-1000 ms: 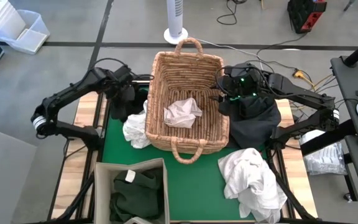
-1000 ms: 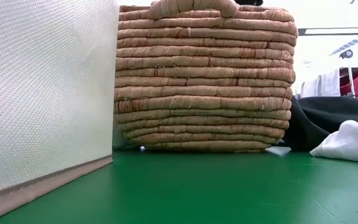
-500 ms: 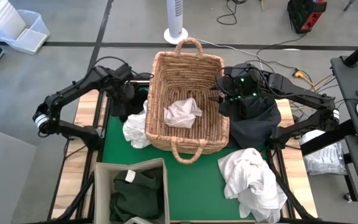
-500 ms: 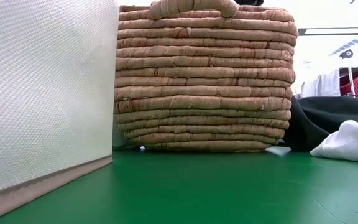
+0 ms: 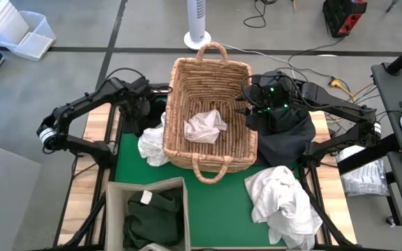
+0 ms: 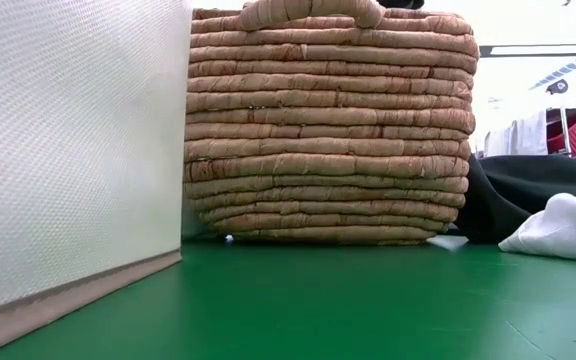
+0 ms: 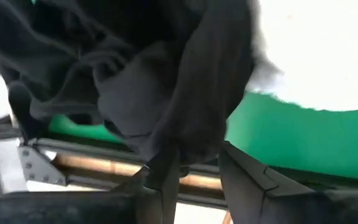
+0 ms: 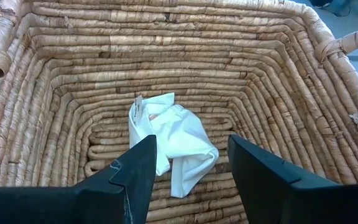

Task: Sort clothes
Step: Put the left black shirt into the gray laundry bin

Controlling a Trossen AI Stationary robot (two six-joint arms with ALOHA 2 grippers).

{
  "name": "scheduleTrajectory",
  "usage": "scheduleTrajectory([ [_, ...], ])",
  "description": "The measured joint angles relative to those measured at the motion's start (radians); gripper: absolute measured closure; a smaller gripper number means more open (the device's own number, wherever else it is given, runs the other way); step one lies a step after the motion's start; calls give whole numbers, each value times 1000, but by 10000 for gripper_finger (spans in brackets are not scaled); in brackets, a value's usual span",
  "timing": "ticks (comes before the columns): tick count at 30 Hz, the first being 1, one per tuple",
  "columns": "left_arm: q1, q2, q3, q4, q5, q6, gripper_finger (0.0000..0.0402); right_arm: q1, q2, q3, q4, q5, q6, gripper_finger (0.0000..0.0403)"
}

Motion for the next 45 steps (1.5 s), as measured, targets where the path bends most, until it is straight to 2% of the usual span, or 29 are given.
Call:
scheduleTrajectory([
  [3,1,-10,-27,32,-43,-15,290,0,0,0,0,0,0,212],
  [14,1,-34,-34,90,-39,-17,238,0,0,0,0,0,0,208],
  [23,2,-34,-34,136,-42,-14,246,0,0,0,0,0,-1,209],
  [28,7,-33,-61,187,-91,-19,245,0,0,0,0,0,-3,208],
  [39,8,-35,-72,194,-84,-24,245,0,0,0,0,0,-10,207],
  [45,8,-35,-72,195,-83,-29,271,0,0,0,0,0,-9,214],
])
